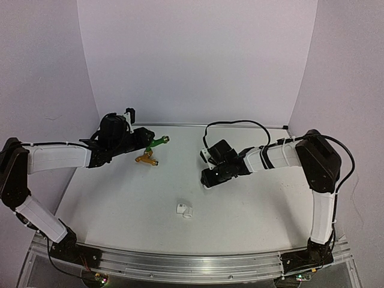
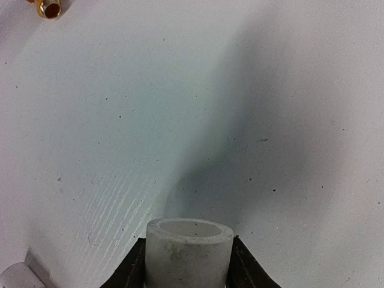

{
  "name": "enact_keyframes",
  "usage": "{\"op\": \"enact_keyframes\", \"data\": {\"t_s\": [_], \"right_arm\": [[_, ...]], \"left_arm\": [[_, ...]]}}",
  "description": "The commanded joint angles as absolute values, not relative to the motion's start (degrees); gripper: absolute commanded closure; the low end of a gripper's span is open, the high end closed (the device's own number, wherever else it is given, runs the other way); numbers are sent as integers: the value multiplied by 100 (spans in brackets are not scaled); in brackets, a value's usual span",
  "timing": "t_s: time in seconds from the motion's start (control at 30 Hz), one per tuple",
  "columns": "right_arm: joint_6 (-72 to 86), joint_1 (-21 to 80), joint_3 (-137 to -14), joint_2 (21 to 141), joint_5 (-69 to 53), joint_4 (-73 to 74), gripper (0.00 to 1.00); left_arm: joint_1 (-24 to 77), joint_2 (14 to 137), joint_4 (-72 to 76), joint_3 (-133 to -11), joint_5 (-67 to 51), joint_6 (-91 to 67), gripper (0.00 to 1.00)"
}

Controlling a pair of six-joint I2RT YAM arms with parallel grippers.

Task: Install the water faucets
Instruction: Pick up the adaptor from the adaptor, then place the water faucet at the center of the board.

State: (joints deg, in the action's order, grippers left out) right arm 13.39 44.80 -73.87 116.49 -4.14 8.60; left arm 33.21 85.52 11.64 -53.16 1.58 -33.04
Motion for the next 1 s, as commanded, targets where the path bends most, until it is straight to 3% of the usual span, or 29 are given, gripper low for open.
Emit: {"op": "enact_keyframes", "data": {"t_s": [0.0, 0.1, 0.37, 0.57, 0.97], "right_arm": [[1284, 4530, -7401, 11584, -571, 968, 81], [1092, 4526, -7420, 11319, -902, 692, 99], [606, 4130, -8380, 10581, -2656, -273, 100], [405, 3541, -9171, 10564, -3674, -380, 100], [-2, 3422, -9818, 10484, -4107, -391, 100]], "left_arm": [[3332, 8643, 880, -5784, 108, -3403, 100], [3332, 8795, 329, -6162, -86, -3633, 100], [3323, 9116, -299, -6908, -1848, -4407, 100], [3248, 9205, -298, -7316, -2530, -4702, 100], [3018, 9914, -299, -8527, -3099, -5027, 100]]}}
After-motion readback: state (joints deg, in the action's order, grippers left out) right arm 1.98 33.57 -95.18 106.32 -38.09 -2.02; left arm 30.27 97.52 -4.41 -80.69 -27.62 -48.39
